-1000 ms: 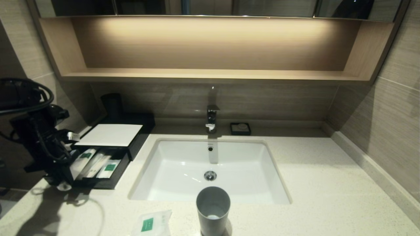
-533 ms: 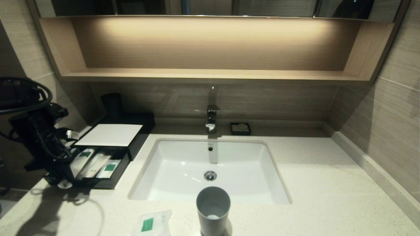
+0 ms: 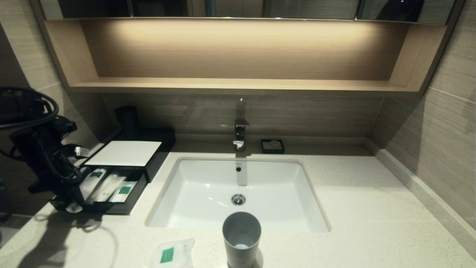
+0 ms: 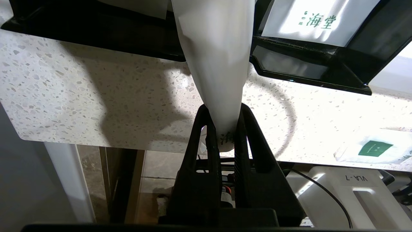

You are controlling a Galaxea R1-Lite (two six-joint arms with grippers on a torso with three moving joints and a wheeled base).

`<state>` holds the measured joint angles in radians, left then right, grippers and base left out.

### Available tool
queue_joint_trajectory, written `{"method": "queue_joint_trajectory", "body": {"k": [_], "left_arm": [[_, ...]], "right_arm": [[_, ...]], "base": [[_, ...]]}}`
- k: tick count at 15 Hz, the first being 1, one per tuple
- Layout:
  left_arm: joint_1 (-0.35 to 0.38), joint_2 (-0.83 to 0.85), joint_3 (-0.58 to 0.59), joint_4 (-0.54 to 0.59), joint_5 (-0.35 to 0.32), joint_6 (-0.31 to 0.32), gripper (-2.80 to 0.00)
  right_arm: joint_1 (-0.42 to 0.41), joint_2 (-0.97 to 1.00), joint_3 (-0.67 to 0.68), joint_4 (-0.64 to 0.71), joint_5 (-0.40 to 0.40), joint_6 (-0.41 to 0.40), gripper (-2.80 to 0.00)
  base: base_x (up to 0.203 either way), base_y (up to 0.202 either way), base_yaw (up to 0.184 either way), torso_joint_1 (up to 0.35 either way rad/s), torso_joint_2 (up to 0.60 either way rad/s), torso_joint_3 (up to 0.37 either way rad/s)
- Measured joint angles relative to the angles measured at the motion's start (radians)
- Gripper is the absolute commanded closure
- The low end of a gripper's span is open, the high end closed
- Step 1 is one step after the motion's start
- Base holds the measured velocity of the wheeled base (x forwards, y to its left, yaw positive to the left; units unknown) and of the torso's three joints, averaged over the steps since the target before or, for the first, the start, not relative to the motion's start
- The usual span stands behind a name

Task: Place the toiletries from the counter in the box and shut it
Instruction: Place the bathroom toiletry into the drawer

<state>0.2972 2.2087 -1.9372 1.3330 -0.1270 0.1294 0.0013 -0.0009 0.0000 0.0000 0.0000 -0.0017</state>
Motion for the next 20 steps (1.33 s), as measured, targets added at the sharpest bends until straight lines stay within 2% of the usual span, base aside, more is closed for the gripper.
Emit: {"method": "queue_joint_trajectory", "body": {"k": [7, 20], "left_arm": [[0.0, 0.024, 0.001, -0.01, 0.001, 0.005, 0.0], [-0.008, 0.046, 0.0, -0.113, -0.001, -0.004, 0.0]], "right_arm": [[0.0, 0.0, 0.0, 0.0, 0.0, 0.0, 0.0], [0.0, 0.0, 0.0, 0.0, 0.0, 0.0, 0.0]], "base": [[0.0, 0.0, 0.0, 0.0, 0.0, 0.0], [0.0, 0.0, 0.0, 0.0, 0.0, 0.0]]}}
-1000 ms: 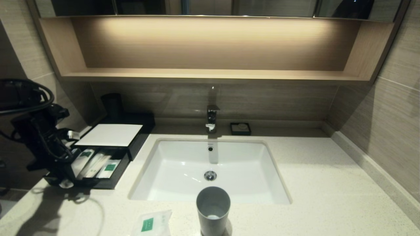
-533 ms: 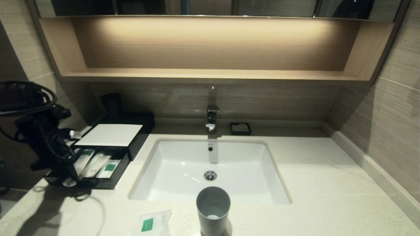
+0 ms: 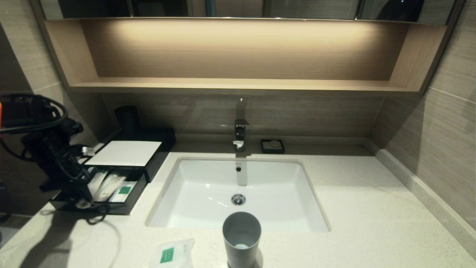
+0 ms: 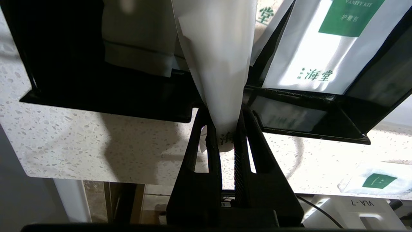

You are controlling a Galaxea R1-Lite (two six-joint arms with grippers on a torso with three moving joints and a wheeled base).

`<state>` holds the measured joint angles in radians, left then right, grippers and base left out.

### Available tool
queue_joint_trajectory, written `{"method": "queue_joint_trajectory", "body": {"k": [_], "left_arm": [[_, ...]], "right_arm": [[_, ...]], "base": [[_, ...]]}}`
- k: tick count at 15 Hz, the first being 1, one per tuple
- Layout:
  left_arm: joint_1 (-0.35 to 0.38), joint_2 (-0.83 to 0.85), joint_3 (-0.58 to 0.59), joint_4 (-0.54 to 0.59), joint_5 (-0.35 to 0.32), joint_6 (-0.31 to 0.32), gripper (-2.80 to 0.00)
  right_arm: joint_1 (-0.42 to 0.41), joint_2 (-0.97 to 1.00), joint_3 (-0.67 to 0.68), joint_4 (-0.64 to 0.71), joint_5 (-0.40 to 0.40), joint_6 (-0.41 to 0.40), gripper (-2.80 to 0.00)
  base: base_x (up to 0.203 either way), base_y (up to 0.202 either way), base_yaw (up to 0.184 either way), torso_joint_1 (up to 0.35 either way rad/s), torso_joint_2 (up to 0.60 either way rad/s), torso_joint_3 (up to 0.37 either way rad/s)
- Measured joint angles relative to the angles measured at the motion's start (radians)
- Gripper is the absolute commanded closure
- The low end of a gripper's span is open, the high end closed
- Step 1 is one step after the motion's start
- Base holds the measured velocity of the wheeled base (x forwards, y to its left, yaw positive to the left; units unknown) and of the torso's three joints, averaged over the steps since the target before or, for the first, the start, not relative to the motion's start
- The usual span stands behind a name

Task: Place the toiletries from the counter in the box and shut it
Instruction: Place the bathroom toiletry into the drawer

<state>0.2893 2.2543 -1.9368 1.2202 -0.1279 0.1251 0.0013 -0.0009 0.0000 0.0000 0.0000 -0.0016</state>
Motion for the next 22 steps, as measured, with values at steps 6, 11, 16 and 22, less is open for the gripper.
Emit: {"method": "queue_joint_trajectory", "body": {"k": [6, 11, 16, 22], "left_arm": [[-0.002, 0.004, 0.0, -0.037, -0.001, -0.002, 0.0], [0.0, 0.011, 0.0, -0.06, 0.001, 0.003, 0.0], [-0.001, 0.021, 0.001, -0.09, 0.001, 0.009, 0.0], [-0.001, 0.029, 0.001, -0.114, 0.004, 0.013, 0.0]], "right_arm": [[0.0, 0.0, 0.0, 0.0, 0.0, 0.0, 0.0], [0.0, 0.0, 0.0, 0.0, 0.0, 0.0, 0.0], [0.0, 0.0, 0.0, 0.0, 0.0, 0.0, 0.0], [0.0, 0.0, 0.0, 0.0, 0.0, 0.0, 0.0]], "base": [[0.0, 0.0, 0.0, 0.0, 0.0, 0.0], [0.0, 0.0, 0.0, 0.0, 0.0, 0.0], [0.0, 0.0, 0.0, 0.0, 0.0, 0.0], [0.0, 0.0, 0.0, 0.0, 0.0, 0.0]]}}
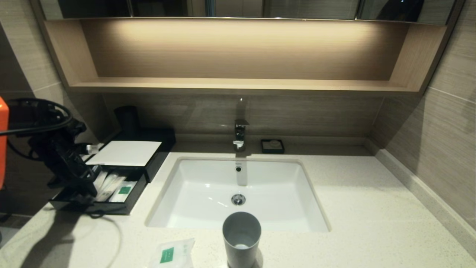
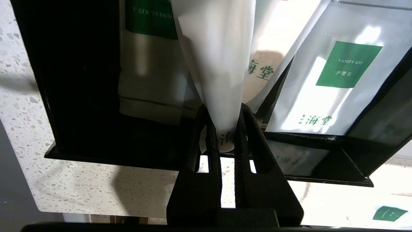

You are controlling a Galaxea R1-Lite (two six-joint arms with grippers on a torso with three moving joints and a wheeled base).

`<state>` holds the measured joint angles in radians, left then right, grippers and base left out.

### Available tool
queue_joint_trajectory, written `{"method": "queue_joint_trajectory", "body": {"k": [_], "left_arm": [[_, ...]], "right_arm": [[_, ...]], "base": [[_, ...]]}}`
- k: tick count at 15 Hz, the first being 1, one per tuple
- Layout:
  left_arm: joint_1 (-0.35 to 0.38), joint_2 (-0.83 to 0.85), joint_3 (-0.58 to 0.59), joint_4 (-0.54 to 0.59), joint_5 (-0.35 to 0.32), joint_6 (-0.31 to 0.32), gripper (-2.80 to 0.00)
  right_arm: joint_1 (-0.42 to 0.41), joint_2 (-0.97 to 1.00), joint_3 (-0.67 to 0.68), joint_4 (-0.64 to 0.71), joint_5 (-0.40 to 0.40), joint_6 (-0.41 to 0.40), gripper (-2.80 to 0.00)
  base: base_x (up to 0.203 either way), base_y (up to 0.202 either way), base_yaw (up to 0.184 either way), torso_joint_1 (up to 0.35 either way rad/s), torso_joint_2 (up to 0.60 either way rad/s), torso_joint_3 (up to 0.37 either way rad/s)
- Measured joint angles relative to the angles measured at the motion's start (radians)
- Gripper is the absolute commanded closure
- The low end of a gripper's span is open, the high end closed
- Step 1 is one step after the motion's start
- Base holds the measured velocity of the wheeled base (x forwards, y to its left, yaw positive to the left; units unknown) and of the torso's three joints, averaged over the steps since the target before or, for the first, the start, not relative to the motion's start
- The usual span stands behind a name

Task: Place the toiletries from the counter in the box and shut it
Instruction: Place the bathroom toiletry into the drawer

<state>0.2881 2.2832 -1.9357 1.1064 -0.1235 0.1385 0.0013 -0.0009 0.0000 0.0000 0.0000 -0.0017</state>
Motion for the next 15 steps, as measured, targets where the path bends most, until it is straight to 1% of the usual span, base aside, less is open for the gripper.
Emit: {"method": "queue_joint_trajectory", "body": {"k": [3, 7, 11, 15], "left_arm": [[0.001, 0.0, 0.0, -0.003, 0.002, 0.014, 0.0], [0.013, 0.001, 0.0, -0.003, 0.006, 0.071, 0.0], [0.021, 0.012, 0.0, -0.009, 0.019, 0.097, 0.0], [0.028, 0.024, 0.0, -0.032, 0.033, 0.103, 0.0]], "right_arm": [[0.0, 0.0, 0.0, 0.0, 0.0, 0.0, 0.0], [0.0, 0.0, 0.0, 0.0, 0.0, 0.0, 0.0], [0.0, 0.0, 0.0, 0.0, 0.0, 0.0, 0.0], [0.0, 0.0, 0.0, 0.0, 0.0, 0.0, 0.0]], "base": [[0.0, 0.0, 0.0, 0.0, 0.0, 0.0], [0.0, 0.0, 0.0, 0.0, 0.0, 0.0], [0.0, 0.0, 0.0, 0.0, 0.0, 0.0], [0.0, 0.0, 0.0, 0.0, 0.0, 0.0]]}}
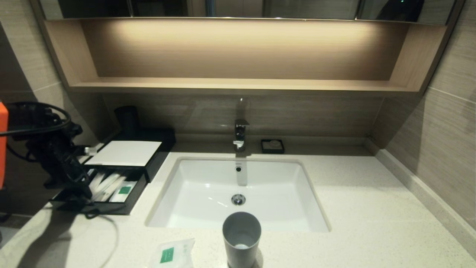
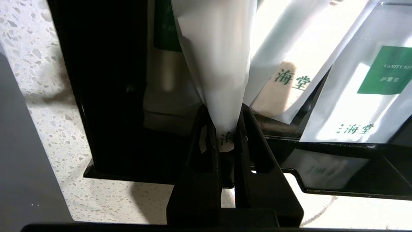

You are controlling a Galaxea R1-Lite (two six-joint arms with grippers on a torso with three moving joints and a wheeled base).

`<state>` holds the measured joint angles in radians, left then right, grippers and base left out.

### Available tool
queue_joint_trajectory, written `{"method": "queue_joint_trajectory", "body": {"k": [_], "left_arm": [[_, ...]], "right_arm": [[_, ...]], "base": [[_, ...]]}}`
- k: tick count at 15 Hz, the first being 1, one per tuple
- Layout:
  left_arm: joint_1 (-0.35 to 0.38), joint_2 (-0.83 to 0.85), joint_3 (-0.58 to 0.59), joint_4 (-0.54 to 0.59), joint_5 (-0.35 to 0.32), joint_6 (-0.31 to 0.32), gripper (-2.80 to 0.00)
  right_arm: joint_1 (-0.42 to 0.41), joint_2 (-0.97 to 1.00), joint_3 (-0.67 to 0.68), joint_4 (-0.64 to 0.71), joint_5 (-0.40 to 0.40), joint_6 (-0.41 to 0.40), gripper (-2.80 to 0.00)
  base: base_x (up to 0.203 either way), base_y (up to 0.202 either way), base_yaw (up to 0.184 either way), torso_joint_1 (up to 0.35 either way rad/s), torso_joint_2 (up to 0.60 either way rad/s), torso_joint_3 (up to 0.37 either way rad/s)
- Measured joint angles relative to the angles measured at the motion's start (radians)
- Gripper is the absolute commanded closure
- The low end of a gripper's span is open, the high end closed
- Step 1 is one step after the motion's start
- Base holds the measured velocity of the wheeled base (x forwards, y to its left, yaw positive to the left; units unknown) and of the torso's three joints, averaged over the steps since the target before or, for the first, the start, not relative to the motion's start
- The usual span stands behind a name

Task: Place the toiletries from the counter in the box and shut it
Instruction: Place the bathroom toiletry into the drawer

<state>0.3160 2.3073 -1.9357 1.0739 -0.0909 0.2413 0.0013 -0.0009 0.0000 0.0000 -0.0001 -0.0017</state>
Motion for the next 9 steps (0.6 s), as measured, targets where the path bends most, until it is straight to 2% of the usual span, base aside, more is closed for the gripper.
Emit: {"method": "queue_joint_trajectory", "body": {"k": [9], "left_arm": [[0.003, 0.002, 0.0, -0.008, 0.0, 0.009, 0.0]], "right_arm": [[0.0, 0.0, 0.0, 0.0, 0.0, 0.0, 0.0]], "base": [[0.0, 0.0, 0.0, 0.0, 0.0, 0.0]]}}
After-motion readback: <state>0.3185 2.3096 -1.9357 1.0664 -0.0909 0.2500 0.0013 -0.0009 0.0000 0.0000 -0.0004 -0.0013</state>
